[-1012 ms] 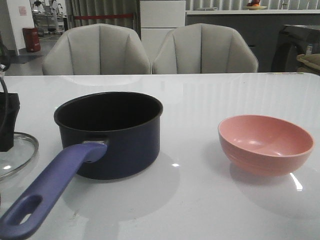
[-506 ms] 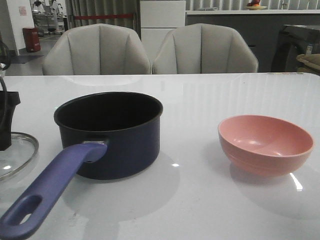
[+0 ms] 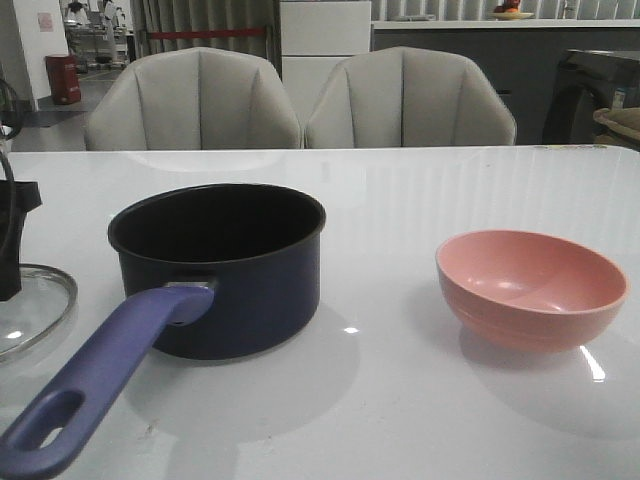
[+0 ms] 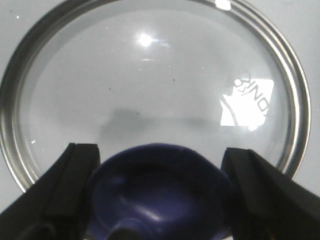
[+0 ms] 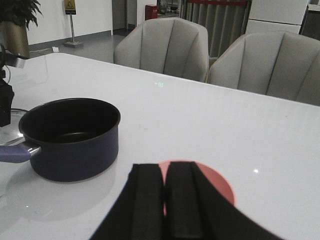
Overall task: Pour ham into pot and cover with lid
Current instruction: 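Lift the glass lid by its knob with the left gripper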
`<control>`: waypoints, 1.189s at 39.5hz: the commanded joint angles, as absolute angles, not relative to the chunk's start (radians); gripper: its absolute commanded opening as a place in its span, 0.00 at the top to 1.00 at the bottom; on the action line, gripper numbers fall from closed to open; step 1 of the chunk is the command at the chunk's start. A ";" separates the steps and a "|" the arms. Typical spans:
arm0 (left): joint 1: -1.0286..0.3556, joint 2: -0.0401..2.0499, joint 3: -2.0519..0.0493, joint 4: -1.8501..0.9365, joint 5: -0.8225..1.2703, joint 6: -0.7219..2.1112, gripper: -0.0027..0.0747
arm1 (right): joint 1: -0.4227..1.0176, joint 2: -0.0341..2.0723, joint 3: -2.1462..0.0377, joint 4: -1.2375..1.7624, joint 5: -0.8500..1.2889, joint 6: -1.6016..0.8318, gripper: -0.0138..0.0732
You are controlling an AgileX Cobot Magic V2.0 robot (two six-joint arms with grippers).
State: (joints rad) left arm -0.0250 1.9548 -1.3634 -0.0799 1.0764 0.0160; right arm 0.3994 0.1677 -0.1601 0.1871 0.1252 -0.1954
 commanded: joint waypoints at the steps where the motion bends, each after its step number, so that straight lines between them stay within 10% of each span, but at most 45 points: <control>1: -0.024 1.937 -1.371 -0.096 1.093 0.015 0.82 | 0.397 0.176 -0.188 0.179 0.042 -0.203 0.66; 47: -0.179 1.827 -1.779 -0.090 1.288 0.017 0.82 | 0.397 0.176 -0.188 0.179 0.042 -0.203 0.66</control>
State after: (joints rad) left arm -0.1382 1.8936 -1.7180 -0.0750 1.2316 0.0160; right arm 0.3994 0.1677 -0.1601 0.1871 0.1252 -0.1954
